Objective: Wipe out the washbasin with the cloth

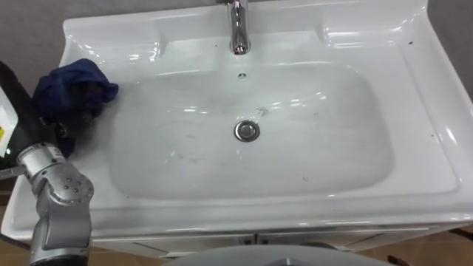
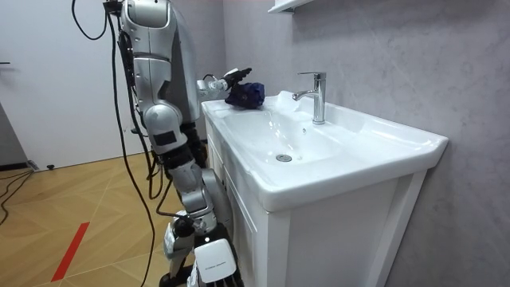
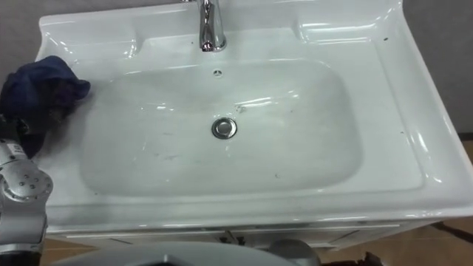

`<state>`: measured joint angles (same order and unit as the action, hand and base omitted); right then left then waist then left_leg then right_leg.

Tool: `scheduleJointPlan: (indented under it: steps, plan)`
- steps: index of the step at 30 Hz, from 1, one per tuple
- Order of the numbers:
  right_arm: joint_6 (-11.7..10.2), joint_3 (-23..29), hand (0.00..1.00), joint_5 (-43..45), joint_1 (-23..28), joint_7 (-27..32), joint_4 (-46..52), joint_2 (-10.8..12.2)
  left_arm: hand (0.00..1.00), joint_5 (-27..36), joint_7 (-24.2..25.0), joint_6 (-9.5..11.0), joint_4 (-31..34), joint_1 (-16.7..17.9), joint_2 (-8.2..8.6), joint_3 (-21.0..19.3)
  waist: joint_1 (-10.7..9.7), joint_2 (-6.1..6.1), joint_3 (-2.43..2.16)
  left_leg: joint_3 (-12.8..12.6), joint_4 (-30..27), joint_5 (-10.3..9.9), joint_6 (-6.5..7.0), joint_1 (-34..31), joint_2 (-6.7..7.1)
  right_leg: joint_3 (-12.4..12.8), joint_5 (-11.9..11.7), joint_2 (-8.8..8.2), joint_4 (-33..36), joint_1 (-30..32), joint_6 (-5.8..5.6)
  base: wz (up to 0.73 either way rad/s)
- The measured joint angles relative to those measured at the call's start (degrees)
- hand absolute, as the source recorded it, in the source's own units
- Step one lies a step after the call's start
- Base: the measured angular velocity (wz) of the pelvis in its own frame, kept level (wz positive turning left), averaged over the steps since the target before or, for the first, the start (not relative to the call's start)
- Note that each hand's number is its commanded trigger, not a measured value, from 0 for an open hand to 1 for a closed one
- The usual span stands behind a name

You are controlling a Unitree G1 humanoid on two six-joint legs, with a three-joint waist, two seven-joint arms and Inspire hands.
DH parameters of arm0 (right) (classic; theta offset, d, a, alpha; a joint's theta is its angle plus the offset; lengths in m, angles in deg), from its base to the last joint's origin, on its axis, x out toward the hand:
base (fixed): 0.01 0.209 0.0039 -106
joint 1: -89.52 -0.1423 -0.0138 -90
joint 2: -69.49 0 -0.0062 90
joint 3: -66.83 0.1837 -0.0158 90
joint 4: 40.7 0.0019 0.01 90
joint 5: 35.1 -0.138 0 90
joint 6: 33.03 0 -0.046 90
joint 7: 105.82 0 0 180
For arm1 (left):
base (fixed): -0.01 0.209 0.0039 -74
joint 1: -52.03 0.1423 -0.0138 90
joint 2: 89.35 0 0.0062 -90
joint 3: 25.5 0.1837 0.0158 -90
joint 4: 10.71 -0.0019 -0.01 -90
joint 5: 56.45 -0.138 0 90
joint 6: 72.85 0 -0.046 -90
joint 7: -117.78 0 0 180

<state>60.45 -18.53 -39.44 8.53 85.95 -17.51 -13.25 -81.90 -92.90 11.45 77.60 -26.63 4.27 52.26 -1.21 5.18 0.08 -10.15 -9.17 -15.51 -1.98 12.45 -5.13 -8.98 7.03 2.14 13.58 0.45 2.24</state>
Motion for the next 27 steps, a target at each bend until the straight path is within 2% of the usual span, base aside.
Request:
scheduleJointPlan:
  steps: [4, 6, 10, 19, 22, 27]
  plan:
    - [-1.5, 0.0, 0.00, -0.5, -0.6, 0.0, -0.1, 0.4, 0.00, 2.3, -0.1, 2.2, 0.9, -0.2, 0.02, -0.4, 0.0, -0.31, 0.01, 0.0, 0.0, 0.0, 0.00, 0.0, -0.05, 0.0, 0.0, -0.04, 0.1, 0.0, 0.02, 0.00]
    - [-1.9, 0.0, 0.00, -1.0, -0.7, 0.0, -0.1, 0.6, 0.00, 3.8, -0.2, 2.6, 2.0, -0.3, 0.06, -0.5, -0.1, -0.62, 0.04, 0.0, 0.0, 0.0, 0.00, 0.0, -0.07, -0.1, 0.0, -0.05, 0.1, -0.1, 0.02, 0.02]
    - [-2.8, 0.0, 0.00, -2.2, -1.0, -0.7, -0.6, 0.7, 0.00, 7.3, -0.3, 5.2, 2.9, -0.4, 0.08, -1.1, 0.1, -1.21, 0.23, 0.0, 0.0, 0.0, 0.00, 0.0, -0.05, -0.4, 0.0, -0.07, 0.0, -0.2, 0.02, 0.01]
    - [-4.7, 0.3, 0.00, -3.8, -0.9, -0.8, -2.3, 1.1, 0.00, 16.4, -0.3, 7.8, 2.8, -0.4, 0.21, -1.1, 0.1, -1.30, 0.23, 0.0, 0.0, 0.0, 0.00, 0.2, -0.09, -0.6, -0.1, 0.04, -0.9, -0.7, -0.04, 0.00]
    - [-4.9, 0.7, 0.00, -3.9, -1.0, -1.1, -2.2, 1.1, 0.00, 18.7, -0.2, 7.9, 2.8, -0.4, 0.23, -1.2, 0.2, -1.14, 0.22, 0.0, 0.0, 0.0, 0.00, 0.3, -0.09, -0.5, -0.1, 0.08, -0.9, -0.8, -0.06, -0.01]
    - [-4.9, 1.3, 0.00, -3.9, -1.0, -1.4, -2.2, 1.2, 0.00, 18.7, -0.3, 7.9, 2.8, -0.4, 0.22, -1.2, 0.0, -0.97, 0.23, 0.0, 0.0, 0.0, 0.00, 0.3, -0.10, -0.8, -0.1, 0.04, -1.0, -1.1, -0.10, 0.00]
